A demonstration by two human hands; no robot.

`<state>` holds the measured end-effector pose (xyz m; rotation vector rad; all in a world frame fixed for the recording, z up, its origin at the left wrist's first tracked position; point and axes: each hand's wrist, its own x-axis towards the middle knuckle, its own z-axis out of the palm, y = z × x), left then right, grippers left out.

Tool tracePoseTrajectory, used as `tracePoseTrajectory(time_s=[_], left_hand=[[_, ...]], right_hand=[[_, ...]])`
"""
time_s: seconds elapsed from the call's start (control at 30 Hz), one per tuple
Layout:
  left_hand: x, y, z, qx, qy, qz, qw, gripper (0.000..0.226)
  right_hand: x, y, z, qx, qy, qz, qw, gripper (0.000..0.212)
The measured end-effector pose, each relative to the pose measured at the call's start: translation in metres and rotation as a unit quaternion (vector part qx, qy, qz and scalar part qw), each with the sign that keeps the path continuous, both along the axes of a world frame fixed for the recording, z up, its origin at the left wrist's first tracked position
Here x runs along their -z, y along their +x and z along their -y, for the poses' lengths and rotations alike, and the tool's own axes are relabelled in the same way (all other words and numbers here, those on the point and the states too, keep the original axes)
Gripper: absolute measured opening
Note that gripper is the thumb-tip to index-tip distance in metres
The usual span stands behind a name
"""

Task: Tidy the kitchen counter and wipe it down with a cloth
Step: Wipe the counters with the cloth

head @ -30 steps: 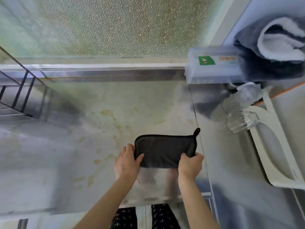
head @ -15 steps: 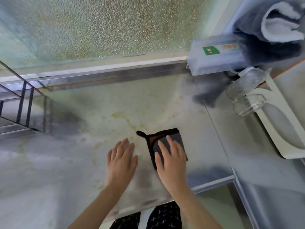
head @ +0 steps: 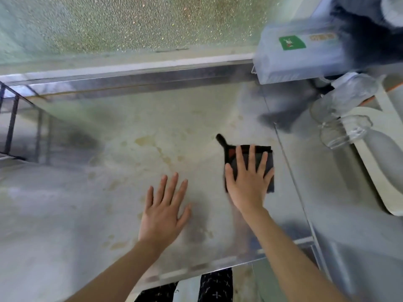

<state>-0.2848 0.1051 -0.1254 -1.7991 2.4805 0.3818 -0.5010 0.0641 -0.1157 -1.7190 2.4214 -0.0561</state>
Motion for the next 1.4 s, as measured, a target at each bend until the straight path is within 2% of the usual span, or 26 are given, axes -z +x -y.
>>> tracePoseTrajectory(time_s=[0.07, 0.13, 0.2, 0.27, 0.33, 0.4, 0.47, 0.5, 0.57, 0.67, 0.73, 0.8, 0.93, 1.0, 1.07, 1.2, 1.27, 1.3, 1.33, 1.4], left_hand=[[-0.002, 0.0, -0.001, -0.005, 0.003, 0.006, 1.0, 0.06], [-0.004, -0.001, -0.002, -0.007, 0.009, 0.015, 1.0, 0.061], [-0.005, -0.002, -0.001, -0.016, 0.011, 0.012, 1.0, 0.061], [-0.007, -0.002, -0.001, -0.021, 0.013, 0.008, 1.0, 0.06], [-0.008, -0.004, 0.0, -0.025, 0.01, 0.005, 1.0, 0.06], [-0.009, -0.007, 0.0, -0.03, 0.002, 0.001, 1.0, 0.059], [-0.01, -0.009, 0.0, -0.031, -0.009, 0.0, 0.999, 0.058], [-0.011, -0.009, 0.001, -0.031, -0.011, 0.0, 0.999, 0.057], [-0.012, -0.009, 0.001, -0.033, -0.008, 0.0, 0.999, 0.057], [-0.011, -0.008, 0.0, -0.031, -0.003, -0.001, 1.0, 0.055], [-0.011, -0.007, 0.0, -0.028, -0.001, 0.0, 1.0, 0.055], [-0.01, -0.005, 0.0, -0.024, -0.003, 0.0, 1.0, 0.055], [-0.008, -0.003, 0.0, -0.02, 0.003, 0.003, 1.0, 0.055], [-0.007, -0.002, 0.0, -0.017, 0.006, 0.005, 1.0, 0.055], [-0.008, -0.002, 0.0, -0.016, 0.012, 0.005, 1.0, 0.055], [-0.006, -0.001, 0.0, -0.011, 0.01, 0.008, 1.0, 0.055], [-0.004, -0.001, -0.001, -0.011, 0.001, 0.007, 1.0, 0.055], [-0.003, -0.001, -0.001, -0.01, -0.008, 0.007, 1.0, 0.055], [-0.002, -0.001, -0.001, -0.01, -0.015, 0.007, 1.0, 0.055], [0.0, -0.002, -0.001, -0.011, -0.023, 0.007, 1.0, 0.055]], right_hand=[[-0.001, 0.028, -0.032, -0.136, -0.017, -0.004, 0.991, 0.057], [-0.002, 0.021, -0.049, -0.264, -0.005, -0.004, 0.964, 0.057], [-0.002, -0.017, -0.03, -0.297, -0.002, -0.001, 0.955, 0.058], [0.001, -0.059, 0.002, -0.247, 0.0, -0.026, 0.969, 0.059], [-0.002, -0.091, 0.044, -0.156, 0.028, -0.02, 0.987, 0.061], [-0.002, -0.097, 0.082, -0.056, 0.023, 0.003, 0.998, 0.06], [-0.002, -0.078, 0.1, -0.027, 0.012, 0.018, 0.999, 0.058], [-0.001, -0.063, 0.098, -0.063, 0.008, 0.014, 0.998, 0.058], [0.002, -0.032, 0.077, -0.208, -0.01, 0.013, 0.978, 0.057], [0.003, -0.014, 0.047, -0.43, -0.015, 0.013, 0.903, 0.055], [0.002, -0.027, 0.074, -0.49, -0.009, 0.009, 0.872, 0.055], [0.005, -0.041, 0.122, -0.453, -0.017, -0.006, 0.891, 0.055], [0.003, -0.031, 0.208, -0.268, -0.001, 0.003, 0.963, 0.055], [0.003, -0.006, 0.211, -0.235, -0.003, 0.015, 0.972, 0.056], [0.003, 0.019, 0.187, -0.303, -0.007, 0.013, 0.953, 0.056], [0.004, 0.044, 0.111, -0.52, -0.017, 0.029, 0.853, 0.056], [0.002, 0.038, 0.12, -0.577, -0.009, 0.026, 0.816, 0.055], [0.003, 0.035, 0.138, -0.576, -0.013, 0.022, 0.817, 0.055], [0.004, 0.034, 0.159, -0.554, -0.017, 0.016, 0.832, 0.055], [0.002, 0.04, 0.205, -0.465, -0.007, 0.014, 0.885, 0.055]])
